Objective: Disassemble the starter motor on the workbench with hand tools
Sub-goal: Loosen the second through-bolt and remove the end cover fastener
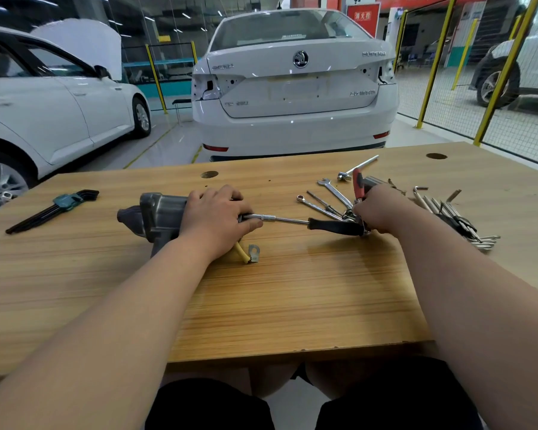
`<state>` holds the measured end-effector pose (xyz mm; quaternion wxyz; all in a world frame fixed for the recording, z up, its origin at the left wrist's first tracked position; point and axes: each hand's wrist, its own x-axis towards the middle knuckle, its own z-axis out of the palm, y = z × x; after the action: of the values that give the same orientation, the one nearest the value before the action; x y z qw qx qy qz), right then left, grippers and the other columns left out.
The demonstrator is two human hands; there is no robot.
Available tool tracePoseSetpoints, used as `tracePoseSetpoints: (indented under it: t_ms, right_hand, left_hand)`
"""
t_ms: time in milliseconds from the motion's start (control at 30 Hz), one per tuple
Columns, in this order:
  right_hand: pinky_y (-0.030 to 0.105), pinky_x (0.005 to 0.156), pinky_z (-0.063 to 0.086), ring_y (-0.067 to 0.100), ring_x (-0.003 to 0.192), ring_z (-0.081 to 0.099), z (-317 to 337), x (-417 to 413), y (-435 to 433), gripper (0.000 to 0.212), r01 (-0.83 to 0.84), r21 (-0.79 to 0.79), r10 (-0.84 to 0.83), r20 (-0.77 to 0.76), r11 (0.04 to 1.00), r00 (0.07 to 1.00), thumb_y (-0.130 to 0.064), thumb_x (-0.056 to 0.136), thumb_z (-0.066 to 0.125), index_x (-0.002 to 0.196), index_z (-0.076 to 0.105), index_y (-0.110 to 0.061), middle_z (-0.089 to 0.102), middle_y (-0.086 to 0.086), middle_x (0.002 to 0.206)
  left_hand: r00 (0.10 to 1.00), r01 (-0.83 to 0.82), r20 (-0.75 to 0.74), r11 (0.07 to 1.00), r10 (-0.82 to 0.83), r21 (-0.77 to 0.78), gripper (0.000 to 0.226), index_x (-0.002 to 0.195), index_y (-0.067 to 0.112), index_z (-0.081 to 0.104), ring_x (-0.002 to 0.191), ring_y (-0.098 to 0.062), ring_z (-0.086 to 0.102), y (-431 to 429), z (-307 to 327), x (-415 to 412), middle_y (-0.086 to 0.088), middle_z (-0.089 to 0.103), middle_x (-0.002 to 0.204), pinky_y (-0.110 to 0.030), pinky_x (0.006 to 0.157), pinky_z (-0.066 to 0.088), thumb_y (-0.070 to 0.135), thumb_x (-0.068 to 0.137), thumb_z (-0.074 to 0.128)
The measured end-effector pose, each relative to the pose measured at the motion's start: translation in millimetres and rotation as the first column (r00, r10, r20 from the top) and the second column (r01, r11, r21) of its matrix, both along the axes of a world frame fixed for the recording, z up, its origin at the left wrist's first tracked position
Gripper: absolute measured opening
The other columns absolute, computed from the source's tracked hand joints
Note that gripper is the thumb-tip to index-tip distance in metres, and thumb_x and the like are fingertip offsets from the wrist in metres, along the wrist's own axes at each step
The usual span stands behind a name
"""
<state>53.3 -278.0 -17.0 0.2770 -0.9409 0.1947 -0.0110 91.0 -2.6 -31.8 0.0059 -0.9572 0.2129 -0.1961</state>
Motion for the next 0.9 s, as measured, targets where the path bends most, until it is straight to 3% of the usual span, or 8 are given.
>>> tracePoseSetpoints:
  t_ms: [167,300,433,500,700,800,900]
  right_hand:
    - [0.034,0.066,0.045,0.026,0.082,0.057,-6,-6,2,0.029,0.036,0.019,-0.037,0.076,0.999,0.996,-0.019,0.101,0.047,0.120,0.060,0.001,0.064,0.016,0.099]
    - [0.034,0.063,0.047,0.021,0.078,0.059,-13,-35,3,0.014,-0.006,0.233,-0.064,0.296,0.973,0.953,-0.023,0.101,0.050,0.113,0.056,-0.018,0.062,0.004,0.091]
    - [0.045,0.073,0.058,0.024,0.079,0.068,-16,-68,5,0.009,-0.037,0.451,-0.107,0.291,0.892,0.951,-0.023,0.097,0.057,0.096,0.064,-0.018,0.068,0.006,0.088]
    - [0.040,0.072,0.056,0.021,0.076,0.067,-22,-82,7,0.011,-0.056,0.424,-0.076,0.288,0.904,0.955,-0.023,0.096,0.059,0.089,0.067,-0.026,0.069,0.004,0.086]
    - [0.034,0.084,0.048,0.016,0.094,0.060,-24,-100,9,0.018,-0.070,0.308,-0.028,0.301,0.949,0.953,-0.019,0.093,0.064,0.089,0.066,-0.037,0.066,-0.008,0.096]
    - [0.043,0.088,0.054,0.022,0.093,0.064,-14,-90,8,0.017,-0.036,0.316,-0.053,0.271,0.948,0.961,-0.018,0.094,0.062,0.084,0.062,-0.032,0.069,0.001,0.094]
    - [0.046,0.079,0.058,0.026,0.084,0.069,0,-69,1,0.011,-0.015,0.323,-0.073,0.256,0.946,0.964,-0.016,0.094,0.059,0.086,0.062,-0.023,0.070,0.006,0.082]
  left_hand:
    - [1.000,-0.003,-0.001,0.998,0.003,0.061,0.047,0.111,0.043,0.060,0.117,-0.017,0.040,0,0,-1,0.012,0.046,0.126,-0.039,0.093,0.023,0.070,0.086,0.030]
    - [1.000,-0.006,-0.020,0.997,0.007,0.078,0.046,0.116,0.045,0.055,0.119,-0.017,0.039,0,2,-3,0.012,0.044,0.128,-0.039,0.095,0.022,0.069,0.088,0.027]
    - [0.999,-0.018,-0.025,0.994,0.021,0.110,0.044,0.120,0.047,0.053,0.122,-0.018,0.037,-1,3,-4,0.011,0.042,0.133,-0.040,0.098,0.022,0.067,0.090,0.028]
    - [0.999,-0.019,-0.025,0.992,0.022,0.121,0.044,0.121,0.046,0.054,0.123,-0.019,0.037,-2,3,-6,0.010,0.041,0.134,-0.041,0.098,0.022,0.066,0.090,0.029]
    - [1.000,-0.021,-0.011,0.994,0.023,0.104,0.041,0.117,0.044,0.057,0.123,-0.019,0.037,-3,0,-6,0.008,0.042,0.133,-0.041,0.098,0.021,0.064,0.091,0.033]
    - [1.000,-0.020,0.017,0.997,0.019,0.081,0.041,0.117,0.043,0.058,0.124,-0.019,0.037,-2,-2,-6,0.008,0.043,0.134,-0.040,0.098,0.020,0.063,0.091,0.034]
    - [0.999,-0.019,0.031,0.997,0.016,0.072,0.040,0.117,0.043,0.059,0.123,-0.019,0.037,-3,-3,-7,0.008,0.043,0.133,-0.040,0.098,0.020,0.062,0.091,0.034]
